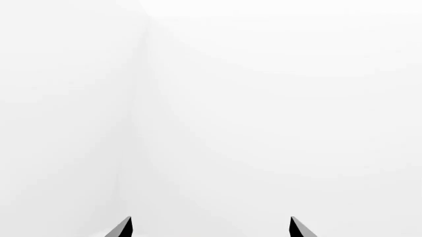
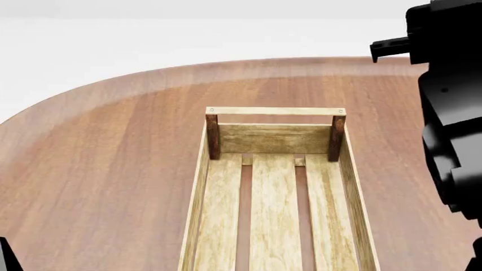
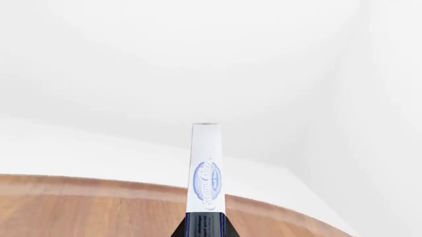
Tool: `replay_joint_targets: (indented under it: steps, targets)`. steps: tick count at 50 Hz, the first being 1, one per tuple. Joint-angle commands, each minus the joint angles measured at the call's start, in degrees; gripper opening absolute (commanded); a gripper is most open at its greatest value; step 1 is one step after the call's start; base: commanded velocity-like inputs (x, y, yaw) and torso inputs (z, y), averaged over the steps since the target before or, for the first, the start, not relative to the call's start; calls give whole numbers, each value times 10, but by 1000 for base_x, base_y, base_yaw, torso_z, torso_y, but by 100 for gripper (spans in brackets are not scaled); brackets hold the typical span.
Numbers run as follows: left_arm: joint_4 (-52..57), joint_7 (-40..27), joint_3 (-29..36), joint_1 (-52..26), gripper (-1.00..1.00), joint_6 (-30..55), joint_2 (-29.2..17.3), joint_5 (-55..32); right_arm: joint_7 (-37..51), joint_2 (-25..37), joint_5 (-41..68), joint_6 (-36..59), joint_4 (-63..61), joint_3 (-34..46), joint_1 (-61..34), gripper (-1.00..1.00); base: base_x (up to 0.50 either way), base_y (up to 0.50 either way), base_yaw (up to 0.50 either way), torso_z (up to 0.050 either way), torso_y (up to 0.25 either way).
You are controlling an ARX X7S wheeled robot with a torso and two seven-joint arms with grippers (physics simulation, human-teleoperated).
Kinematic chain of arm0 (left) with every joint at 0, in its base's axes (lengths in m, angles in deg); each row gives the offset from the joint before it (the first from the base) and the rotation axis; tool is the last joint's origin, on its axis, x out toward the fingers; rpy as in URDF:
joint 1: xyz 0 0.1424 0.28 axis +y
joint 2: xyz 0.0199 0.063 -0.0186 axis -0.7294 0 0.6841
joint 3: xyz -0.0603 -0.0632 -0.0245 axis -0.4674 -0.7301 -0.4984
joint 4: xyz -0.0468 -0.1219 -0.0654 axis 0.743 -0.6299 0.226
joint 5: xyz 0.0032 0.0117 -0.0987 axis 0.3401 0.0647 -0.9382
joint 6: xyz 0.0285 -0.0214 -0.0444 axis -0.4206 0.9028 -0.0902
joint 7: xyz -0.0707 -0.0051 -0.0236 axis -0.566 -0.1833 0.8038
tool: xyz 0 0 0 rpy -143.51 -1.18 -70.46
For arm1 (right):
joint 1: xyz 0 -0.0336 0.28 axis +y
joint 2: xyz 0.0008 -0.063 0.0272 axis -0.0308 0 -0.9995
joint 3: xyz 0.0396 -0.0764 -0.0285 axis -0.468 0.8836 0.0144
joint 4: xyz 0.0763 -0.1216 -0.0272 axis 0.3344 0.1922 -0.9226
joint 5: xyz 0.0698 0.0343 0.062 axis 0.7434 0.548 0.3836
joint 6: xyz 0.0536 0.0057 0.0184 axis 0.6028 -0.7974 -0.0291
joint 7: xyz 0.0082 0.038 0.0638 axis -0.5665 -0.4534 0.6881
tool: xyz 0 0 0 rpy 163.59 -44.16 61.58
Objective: Pick up the cream cheese and put it in the tray.
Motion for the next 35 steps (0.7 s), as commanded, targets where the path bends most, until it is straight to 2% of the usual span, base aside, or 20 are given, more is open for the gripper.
replay_joint_targets:
  steps: [1, 9, 23, 35]
  targets:
    - [3, -2, -1, 2, 100, 0, -2, 0, -26, 8, -5, 57, -47, 22, -25, -100, 0, 0, 0, 0, 0]
    - [3, -3, 0, 1, 100, 2, -2, 0, -57, 13, 51, 105, -87, -15, -37, -100, 0, 0, 0, 1, 1]
    - [1, -3, 3, -1, 100, 8, -2, -1, -74, 16, 77, 163, -119, -11, -68, -100, 0, 0, 0, 0, 1]
    - [2, -4, 4, -1, 100, 9, -3, -2, -85, 8, 72, 169, -88, 7, -90, -100, 0, 0, 0, 0, 0]
